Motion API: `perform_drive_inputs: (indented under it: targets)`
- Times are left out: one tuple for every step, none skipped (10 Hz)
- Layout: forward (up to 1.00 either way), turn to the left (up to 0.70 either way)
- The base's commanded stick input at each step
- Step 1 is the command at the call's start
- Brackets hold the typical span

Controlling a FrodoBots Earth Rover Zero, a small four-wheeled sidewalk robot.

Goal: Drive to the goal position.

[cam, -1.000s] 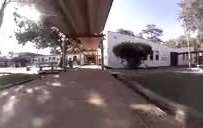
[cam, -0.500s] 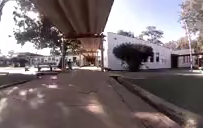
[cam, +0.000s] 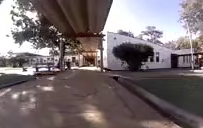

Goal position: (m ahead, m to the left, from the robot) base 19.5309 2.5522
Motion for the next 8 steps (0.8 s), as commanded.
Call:
perform_drive_inputs:
  targets:
    - [0.5,0.0]
    - [0.5,0.0]
    - [0.5,0.0]
    - [0.5,0.0]
    - [0.5,0.0]
    - [0.5,0.0]
    - [0.5,0.0]
    - [0.5,0.0]
